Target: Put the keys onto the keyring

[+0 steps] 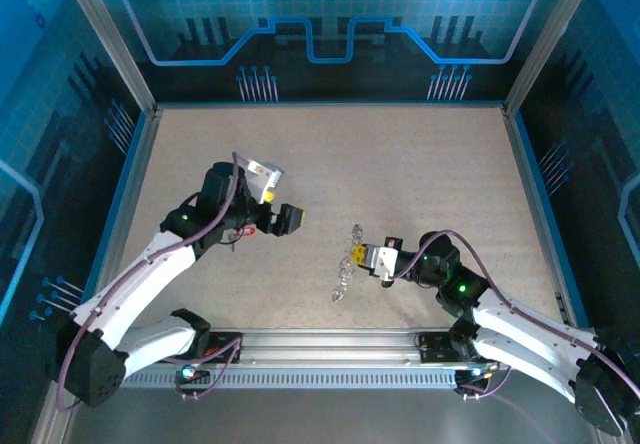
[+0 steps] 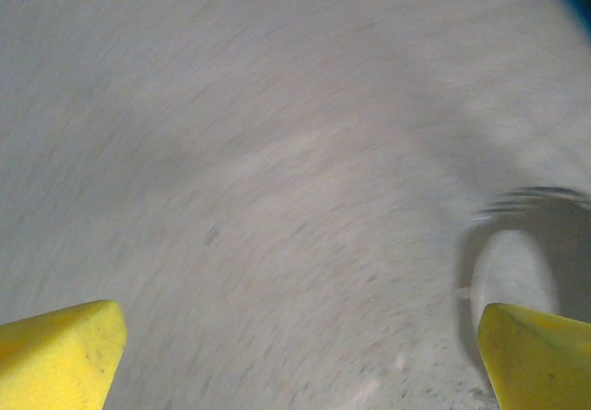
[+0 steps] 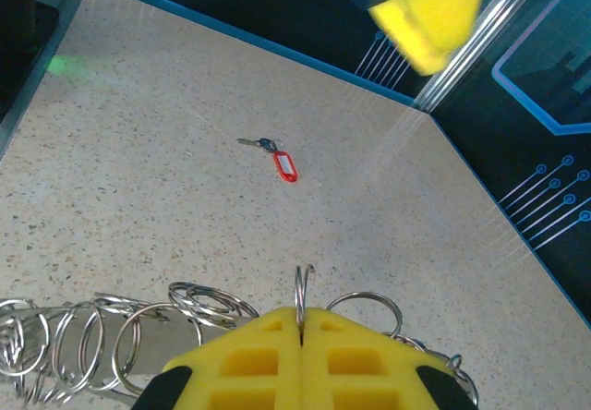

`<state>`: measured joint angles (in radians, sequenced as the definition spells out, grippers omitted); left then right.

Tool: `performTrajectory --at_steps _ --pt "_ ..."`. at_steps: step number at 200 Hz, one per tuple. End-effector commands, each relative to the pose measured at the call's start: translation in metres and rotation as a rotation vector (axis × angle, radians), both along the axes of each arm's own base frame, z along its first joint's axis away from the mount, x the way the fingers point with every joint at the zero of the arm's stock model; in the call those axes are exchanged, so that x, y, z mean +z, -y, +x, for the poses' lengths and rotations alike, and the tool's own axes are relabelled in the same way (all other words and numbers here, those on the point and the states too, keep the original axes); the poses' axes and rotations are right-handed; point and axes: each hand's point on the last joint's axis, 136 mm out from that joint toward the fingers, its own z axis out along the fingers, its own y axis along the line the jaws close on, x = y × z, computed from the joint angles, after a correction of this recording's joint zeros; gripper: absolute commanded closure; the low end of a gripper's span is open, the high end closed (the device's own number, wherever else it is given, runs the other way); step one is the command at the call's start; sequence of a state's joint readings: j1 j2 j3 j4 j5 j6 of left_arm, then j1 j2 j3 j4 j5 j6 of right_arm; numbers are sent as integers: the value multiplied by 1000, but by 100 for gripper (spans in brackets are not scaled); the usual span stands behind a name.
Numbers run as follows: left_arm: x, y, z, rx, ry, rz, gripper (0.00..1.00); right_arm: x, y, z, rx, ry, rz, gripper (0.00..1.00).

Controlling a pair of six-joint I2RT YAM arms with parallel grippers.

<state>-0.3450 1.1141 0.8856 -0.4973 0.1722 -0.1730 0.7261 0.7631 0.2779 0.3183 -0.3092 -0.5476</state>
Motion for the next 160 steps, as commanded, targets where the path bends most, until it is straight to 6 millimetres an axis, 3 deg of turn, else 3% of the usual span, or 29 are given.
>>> performTrajectory --at_steps 1,25,41,60,99,127,160 --pt "-54 -71 -34 478 -451 52 5 20 -4 1 4 52 24 100" --pt "-78 -92 -38 615 -591 3 16 20 -8 1 25 45 21 100" --pt "-87 -102 -29 640 -601 -9 21 23 -9 0 34 47 22 100" --pt "-98 -117 -17 626 -608 40 36 25 -9 -1 43 51 20 100" --pt "-127 -110 13 454 -653 83 39 28 -5 -3 26 55 35 100" --pt "-151 -100 19 367 -736 82 42 33 -2 -2 10 64 38 100" --pt "-156 -94 25 323 -741 88 47 29 -2 -1 4 69 32 100"
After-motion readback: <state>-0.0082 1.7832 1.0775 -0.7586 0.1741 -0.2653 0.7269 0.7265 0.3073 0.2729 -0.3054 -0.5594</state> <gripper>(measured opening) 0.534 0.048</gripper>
